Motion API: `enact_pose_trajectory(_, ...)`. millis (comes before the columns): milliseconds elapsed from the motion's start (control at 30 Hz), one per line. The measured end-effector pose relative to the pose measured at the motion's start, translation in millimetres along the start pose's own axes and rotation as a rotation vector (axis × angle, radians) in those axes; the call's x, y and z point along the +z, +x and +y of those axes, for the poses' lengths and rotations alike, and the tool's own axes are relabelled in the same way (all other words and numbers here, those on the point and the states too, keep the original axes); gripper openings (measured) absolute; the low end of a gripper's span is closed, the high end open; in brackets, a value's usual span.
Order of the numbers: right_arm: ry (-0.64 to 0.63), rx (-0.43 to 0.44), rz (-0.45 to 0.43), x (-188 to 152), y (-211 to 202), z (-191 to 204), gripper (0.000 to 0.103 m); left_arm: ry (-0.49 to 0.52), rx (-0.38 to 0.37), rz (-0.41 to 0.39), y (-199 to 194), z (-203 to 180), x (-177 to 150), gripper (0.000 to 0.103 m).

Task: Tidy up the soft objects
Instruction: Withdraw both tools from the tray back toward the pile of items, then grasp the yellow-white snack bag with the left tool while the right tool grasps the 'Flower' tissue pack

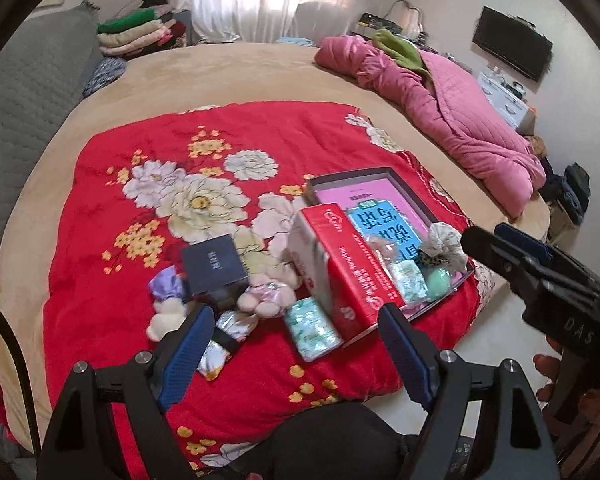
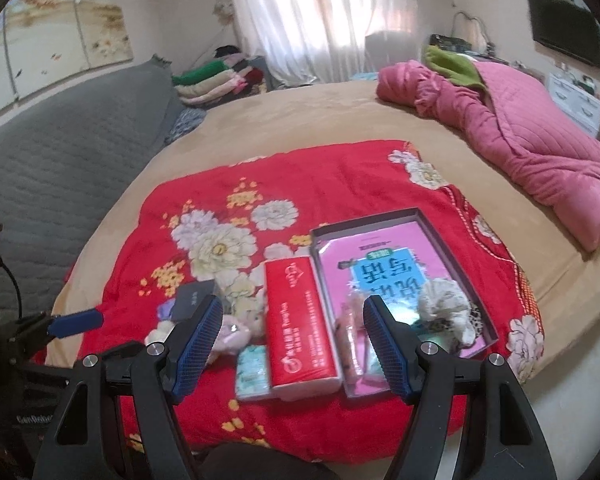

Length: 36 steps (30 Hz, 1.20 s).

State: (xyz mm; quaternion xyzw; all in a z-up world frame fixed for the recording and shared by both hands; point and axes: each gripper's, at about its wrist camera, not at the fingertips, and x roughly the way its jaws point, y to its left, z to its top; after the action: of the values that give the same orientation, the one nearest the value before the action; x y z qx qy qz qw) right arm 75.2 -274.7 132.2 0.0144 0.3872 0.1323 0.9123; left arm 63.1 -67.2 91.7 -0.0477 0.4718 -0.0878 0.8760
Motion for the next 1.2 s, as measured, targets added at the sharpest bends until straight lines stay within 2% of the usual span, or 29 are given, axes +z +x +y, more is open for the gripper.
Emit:
enact_pose_trajectory(400,-0.089,0.042,0.044,-11,15,43,0.074,-0.107,0.031,0.013,-6,56,-18,0.084)
enact_pose_trajectory(767,-0.104,0.059,0.079,-20,29,53,0.074,-0.197,0.060,0.026,-7,107,-33,0.084)
enact_pose_trajectory(1000,-0.146,0.074,0.129,-34,46,63,0.074,-0.219,0.066,0.077,7,125,-51,0.084)
enact_pose_trajectory(1200,-0.178,0.080,0.176,-49,64,71,0.074,-0.194,0.050,0.122,27,122,-64,0.084)
